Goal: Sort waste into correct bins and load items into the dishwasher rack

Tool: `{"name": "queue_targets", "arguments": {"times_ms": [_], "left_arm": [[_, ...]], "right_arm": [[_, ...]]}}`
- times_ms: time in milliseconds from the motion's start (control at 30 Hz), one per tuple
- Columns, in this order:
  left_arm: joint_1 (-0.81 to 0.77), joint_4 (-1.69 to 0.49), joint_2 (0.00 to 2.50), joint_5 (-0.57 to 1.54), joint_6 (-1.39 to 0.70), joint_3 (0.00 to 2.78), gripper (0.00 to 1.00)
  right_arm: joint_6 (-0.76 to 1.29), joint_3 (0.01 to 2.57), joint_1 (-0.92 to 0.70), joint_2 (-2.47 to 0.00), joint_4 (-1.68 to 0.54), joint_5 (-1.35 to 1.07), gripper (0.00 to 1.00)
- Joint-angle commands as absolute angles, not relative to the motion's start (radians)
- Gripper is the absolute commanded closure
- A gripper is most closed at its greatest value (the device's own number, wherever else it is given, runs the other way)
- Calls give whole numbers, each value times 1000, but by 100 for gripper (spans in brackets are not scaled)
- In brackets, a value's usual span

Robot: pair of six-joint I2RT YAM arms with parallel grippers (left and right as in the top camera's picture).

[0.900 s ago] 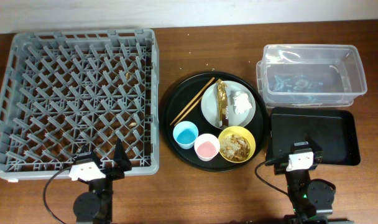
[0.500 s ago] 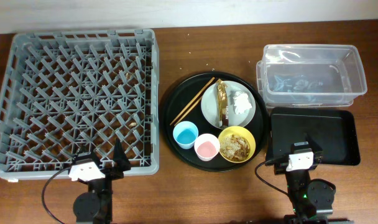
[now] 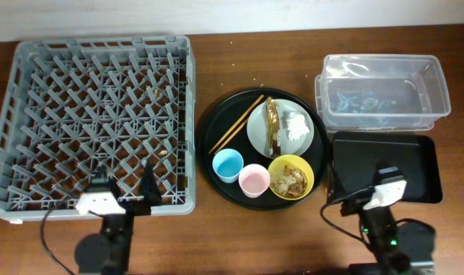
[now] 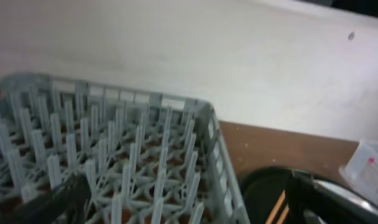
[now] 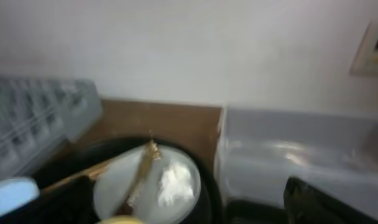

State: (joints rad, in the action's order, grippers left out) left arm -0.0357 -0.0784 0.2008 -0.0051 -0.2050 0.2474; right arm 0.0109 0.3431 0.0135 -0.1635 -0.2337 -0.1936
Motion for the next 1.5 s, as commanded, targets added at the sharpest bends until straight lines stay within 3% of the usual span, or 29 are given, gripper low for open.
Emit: {"name": "queue_targets", "arguments": {"times_ms": [0,100,167,267,333,367,433,567,633,667,700,800,900,1000,1067,1167,1233,1267,1333,1400,1467], "left_arm": [[-30,-269,590,52,-192,614,1],[-30,-614,1010,179,-193,1089,1],[-30,-754,1163,251,-193,1275,1],[-30,-779,1257,326,-193,1330,1],[-30,-781,1279,325,-192,1329,1],[-30,-781,1286,326,-193,1329,1],[-30,-781,1290,326,-192,1329,1],[-30,-781,1290,326,-193,1329,1],[-30,-781,1290,325,-193,1329,1],[-30,-781,1290,325,-193,1329,1],[-30,-781,1290,326,-192,1329,1],[-30,-781,1290,325,-193,1329,1],[-30,-781,1290,326,-192,1329,1],[-30,-781,1290,325,-192,1329,1],[-30,-781,1290,326,-193,1329,1],[-30,-781,1290,326,-192,1329,1],[-30,-781,1290,326,-193,1329,1],[-30,-781,1290,326,-192,1329,1],[-30,-781,1290,326,-193,1329,1],[-30,-781,1290,326,-193,1329,1],[-30,-781,1290,326,-192,1329,1]], "right_arm": [[43,675,20,-463,-472,-244,1],[43,1203,20,-955,-890,-279,1],[43,1470,20,-1186,-1049,-327,2],[65,1582,15,-1407,-1001,-629,2],[65,1582,-70,-1541,-1016,-586,3],[74,1582,-154,-1641,-1015,-469,17],[218,1582,-261,-1837,-979,-170,29],[321,1582,-288,-2109,-864,-141,44],[320,1582,-288,-2150,-851,-184,66],[319,1586,-288,-2139,-854,-193,85],[319,1607,-281,-2107,-866,-209,96],[320,1689,-214,-1947,-917,-240,96],[538,1711,-34,-1795,-897,-247,96],[759,1709,163,-1859,-785,-176,96],[744,1709,193,-1908,-736,-168,46],[627,1744,223,-1884,-672,-293,42],[418,1748,140,-1811,-802,-425,42],[300,1748,39,-1807,-952,-378,42],[240,1703,-131,-1835,-1045,-192,41],[255,1608,-284,-1885,-973,53,39],[331,1507,-311,-1952,-811,230,37]]}}
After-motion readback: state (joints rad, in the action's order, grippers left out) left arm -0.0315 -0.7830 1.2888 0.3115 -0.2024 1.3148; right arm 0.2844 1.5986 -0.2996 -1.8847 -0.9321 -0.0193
